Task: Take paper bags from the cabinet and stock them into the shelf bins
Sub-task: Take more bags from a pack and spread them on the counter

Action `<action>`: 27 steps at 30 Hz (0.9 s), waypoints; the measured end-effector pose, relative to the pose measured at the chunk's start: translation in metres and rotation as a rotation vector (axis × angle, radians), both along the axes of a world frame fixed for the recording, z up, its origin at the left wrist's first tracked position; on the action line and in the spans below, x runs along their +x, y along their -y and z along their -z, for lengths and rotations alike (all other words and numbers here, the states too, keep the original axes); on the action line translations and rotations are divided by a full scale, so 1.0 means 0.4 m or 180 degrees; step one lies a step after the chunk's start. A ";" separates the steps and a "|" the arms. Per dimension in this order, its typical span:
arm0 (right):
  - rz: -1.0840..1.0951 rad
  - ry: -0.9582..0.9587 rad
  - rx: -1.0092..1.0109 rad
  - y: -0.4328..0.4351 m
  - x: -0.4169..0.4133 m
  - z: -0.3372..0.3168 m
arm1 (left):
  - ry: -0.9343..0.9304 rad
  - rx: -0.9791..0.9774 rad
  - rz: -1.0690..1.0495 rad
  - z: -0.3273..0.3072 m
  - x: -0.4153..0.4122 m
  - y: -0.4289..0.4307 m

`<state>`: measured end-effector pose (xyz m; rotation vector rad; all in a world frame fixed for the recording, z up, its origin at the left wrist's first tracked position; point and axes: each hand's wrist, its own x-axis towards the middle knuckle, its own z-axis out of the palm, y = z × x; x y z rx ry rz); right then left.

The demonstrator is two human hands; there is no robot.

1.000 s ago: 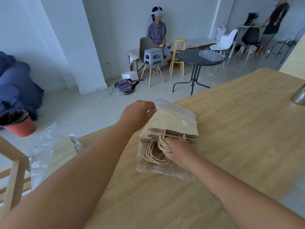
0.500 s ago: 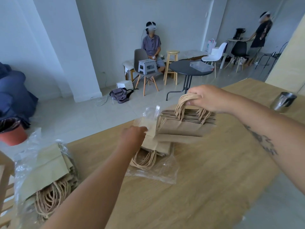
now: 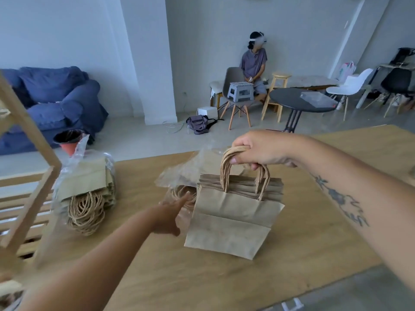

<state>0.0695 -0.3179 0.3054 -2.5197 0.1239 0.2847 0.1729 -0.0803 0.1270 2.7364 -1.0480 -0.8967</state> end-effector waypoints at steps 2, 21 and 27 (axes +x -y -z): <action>-0.0175 -0.0011 0.0065 -0.028 0.014 0.005 | -0.0155 0.0125 -0.0154 -0.029 -0.015 -0.057; -0.1044 0.0350 0.0611 -0.463 0.127 0.039 | -0.0977 -0.3504 -0.2346 -0.044 -0.154 -0.382; 0.0206 0.1111 0.1557 -0.415 0.104 0.155 | -0.1103 -0.3549 -0.2498 -0.034 -0.114 -0.445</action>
